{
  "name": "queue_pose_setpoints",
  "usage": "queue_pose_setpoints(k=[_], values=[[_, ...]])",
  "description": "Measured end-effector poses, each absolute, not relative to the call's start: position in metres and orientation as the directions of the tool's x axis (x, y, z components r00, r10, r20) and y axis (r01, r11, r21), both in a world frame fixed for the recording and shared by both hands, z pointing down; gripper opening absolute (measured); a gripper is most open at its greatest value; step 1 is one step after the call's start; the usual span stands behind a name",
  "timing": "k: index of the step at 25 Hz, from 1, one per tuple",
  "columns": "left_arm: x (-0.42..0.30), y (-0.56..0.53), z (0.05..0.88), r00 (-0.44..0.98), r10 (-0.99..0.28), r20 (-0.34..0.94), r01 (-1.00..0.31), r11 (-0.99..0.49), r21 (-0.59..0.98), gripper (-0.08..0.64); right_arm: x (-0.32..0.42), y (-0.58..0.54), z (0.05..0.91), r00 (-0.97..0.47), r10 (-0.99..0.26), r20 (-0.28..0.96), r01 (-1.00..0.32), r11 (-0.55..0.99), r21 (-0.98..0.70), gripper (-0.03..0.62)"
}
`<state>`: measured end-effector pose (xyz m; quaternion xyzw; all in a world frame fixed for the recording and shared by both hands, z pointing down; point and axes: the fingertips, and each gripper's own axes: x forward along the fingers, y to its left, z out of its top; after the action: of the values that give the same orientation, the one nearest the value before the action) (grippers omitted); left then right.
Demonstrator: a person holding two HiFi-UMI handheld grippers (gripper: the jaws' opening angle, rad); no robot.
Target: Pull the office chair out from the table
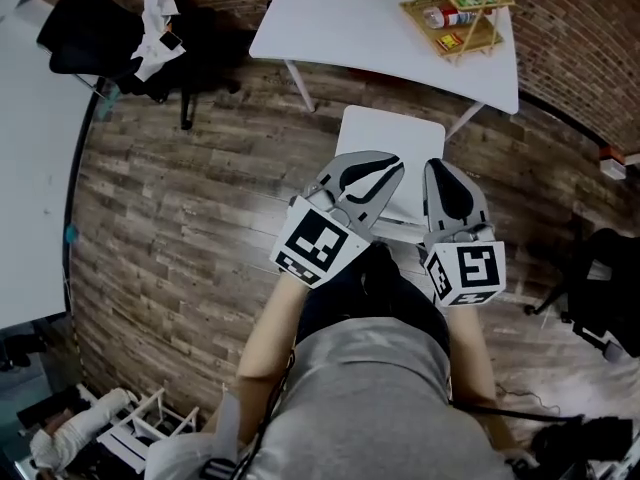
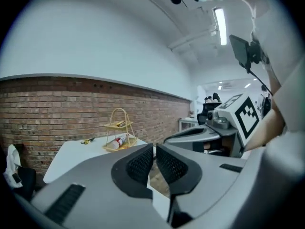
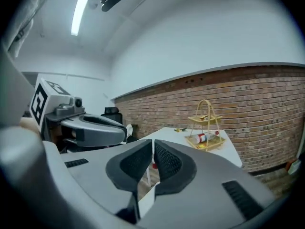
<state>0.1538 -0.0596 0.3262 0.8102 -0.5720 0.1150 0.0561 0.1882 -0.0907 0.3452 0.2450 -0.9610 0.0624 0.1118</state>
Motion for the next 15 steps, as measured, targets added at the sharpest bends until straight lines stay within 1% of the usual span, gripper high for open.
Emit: queue_pose_setpoints(k=[3,8,10,15], values=[[0.148,-0.067,0.312,0.244,-0.952,0.187,-0.967,-0.252,-0.020,0.025,0.196,-0.098,0.333,-0.822,-0.531,0.205,-0.557,0.825,-0.097,0.025],[0.142,-0.069,0.311,0.133,-0.978,0.161,-0.991,-0.129,0.036,0.021,0.203,-0.102,0.322,-0.811,-0.568,0.141,-0.584,0.802,-0.125,0.017],[0.143,-0.069,0.314,0.122,-0.979,0.161,-0.992,-0.116,0.046,0.021,0.204,-0.101,0.321,-0.805,-0.576,0.138,-0.592,0.796,-0.125,0.016],[0.147,-0.072,0.320,0.109,-0.977,0.182,-0.994,-0.110,0.007,0.021,0.202,-0.101,0.324,-0.805,-0.573,0.157,-0.591,0.797,-0.125,0.015]])
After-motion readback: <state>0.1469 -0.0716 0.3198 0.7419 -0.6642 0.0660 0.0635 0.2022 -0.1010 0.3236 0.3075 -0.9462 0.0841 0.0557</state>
